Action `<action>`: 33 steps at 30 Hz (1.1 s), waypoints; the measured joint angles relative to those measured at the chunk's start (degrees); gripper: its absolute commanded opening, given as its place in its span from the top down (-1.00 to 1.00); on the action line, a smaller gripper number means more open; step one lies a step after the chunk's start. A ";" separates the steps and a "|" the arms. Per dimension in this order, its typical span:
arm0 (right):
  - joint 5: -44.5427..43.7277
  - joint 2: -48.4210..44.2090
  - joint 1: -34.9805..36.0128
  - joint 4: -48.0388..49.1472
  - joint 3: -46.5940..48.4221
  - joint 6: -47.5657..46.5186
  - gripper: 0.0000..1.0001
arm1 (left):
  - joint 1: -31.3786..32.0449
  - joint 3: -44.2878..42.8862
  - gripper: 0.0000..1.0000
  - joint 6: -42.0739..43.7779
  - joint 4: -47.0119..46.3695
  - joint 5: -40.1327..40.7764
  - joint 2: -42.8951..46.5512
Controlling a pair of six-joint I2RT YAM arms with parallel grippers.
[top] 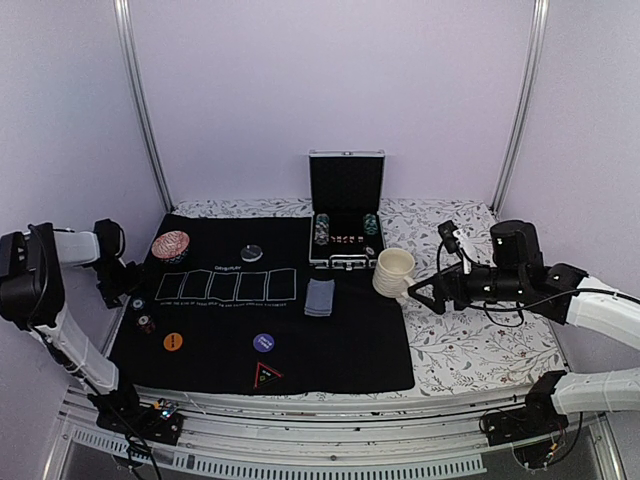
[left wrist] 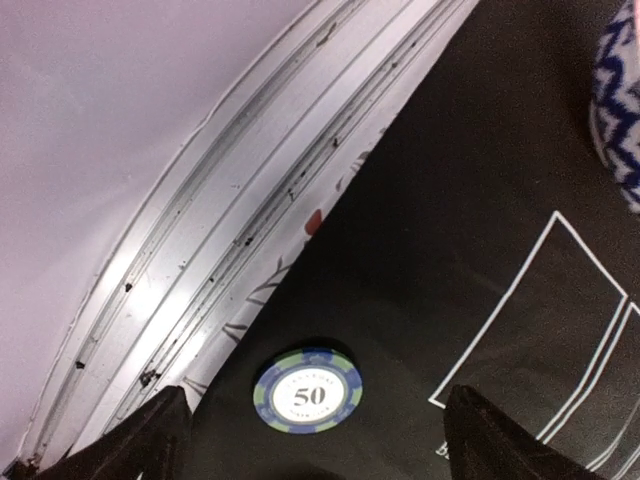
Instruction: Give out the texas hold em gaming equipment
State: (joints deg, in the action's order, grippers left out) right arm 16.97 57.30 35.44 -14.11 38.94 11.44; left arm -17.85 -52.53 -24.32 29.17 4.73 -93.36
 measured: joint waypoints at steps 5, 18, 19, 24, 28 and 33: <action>-2.58 -4.04 0.00 -0.02 1.03 0.26 -0.98 | 0.96 1.70 -0.93 0.28 -0.28 -0.20 8.74; -3.08 -1.51 0.00 -1.31 17.14 4.04 -0.98 | 18.62 1.70 -0.96 4.83 -4.61 -4.59 30.75; -2.01 -0.96 0.00 -1.27 18.43 4.66 -0.98 | 19.28 1.95 -0.96 4.92 -4.85 -6.21 32.00; 3.50 2.49 0.20 -1.31 24.61 9.92 -0.93 | 24.81 5.49 -0.96 6.58 -4.44 -16.65 39.08; 0.92 7.54 4.20 -5.25 31.08 10.14 -0.93 | 27.36 7.17 -0.96 7.21 -4.37 -19.12 41.07; -0.87 21.11 10.60 -9.55 44.72 5.20 -0.96 | 30.73 9.38 -0.96 8.04 -4.02 -22.29 44.02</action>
State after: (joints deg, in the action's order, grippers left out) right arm 16.10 78.41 46.04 -23.66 83.66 16.64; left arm 12.88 -43.16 -16.27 25.15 -17.56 -49.34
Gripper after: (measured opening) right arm 0.965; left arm 0.982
